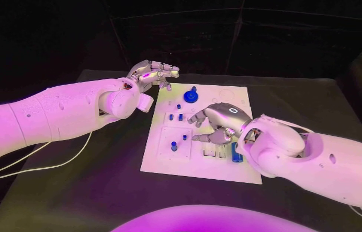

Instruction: Assemble the parts on the task board

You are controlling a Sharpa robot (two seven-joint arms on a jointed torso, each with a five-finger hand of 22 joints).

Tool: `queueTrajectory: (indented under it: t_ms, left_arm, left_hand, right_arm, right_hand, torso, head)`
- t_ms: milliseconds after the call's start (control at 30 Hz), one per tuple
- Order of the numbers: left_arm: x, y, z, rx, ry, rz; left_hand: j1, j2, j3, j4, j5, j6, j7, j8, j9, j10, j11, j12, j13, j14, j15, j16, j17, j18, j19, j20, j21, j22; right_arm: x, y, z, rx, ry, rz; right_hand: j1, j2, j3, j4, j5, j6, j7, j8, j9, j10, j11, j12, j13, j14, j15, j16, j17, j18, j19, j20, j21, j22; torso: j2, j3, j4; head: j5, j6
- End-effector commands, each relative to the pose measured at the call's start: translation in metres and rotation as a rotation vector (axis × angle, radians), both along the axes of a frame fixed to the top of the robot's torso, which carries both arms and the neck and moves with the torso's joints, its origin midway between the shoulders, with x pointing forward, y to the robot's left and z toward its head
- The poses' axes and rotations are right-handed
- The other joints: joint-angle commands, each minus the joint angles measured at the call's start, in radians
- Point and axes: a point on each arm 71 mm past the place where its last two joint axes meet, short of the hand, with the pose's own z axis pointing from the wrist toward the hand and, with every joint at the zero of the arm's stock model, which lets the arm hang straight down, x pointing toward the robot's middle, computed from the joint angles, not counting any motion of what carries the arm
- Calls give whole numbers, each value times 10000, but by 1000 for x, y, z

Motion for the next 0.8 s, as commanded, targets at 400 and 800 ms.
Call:
queueTrajectory:
  t_ms: [400,800]
  left_arm:
    - [-4,0,3,-99,-50,-71]
    - [-5,1,3,-115,-70,-72]
  left_hand:
    - [70,10,-19,-15,35,-82,22,69,-10,-52,17,34,11,-81,23,5,-11,135,-14,79,-42,-9]
    - [65,10,-40,-13,35,-97,27,78,-14,-76,22,54,16,-87,28,15,-17,133,-14,83,-47,-14]
  right_arm:
    - [11,-111,1,7,2728,-4693]
    - [-12,-126,-23,-1467,3163,-5515]
  right_hand:
    - [-653,426,-2280,1038,790,971,-632,1661,385,2823,-669,8821,9050,624,-588,2311,3077,-438,1345,-624,2298,3368]
    - [-736,569,-3050,1075,1318,690,-666,2890,1091,3028,-758,10607,11473,715,-647,2919,4010,-494,1386,-637,2520,3701]
  torso:
    - [-59,-58,-188]
    - [-82,-65,-229]
  head:
    - [-990,226]
    - [-1257,212]
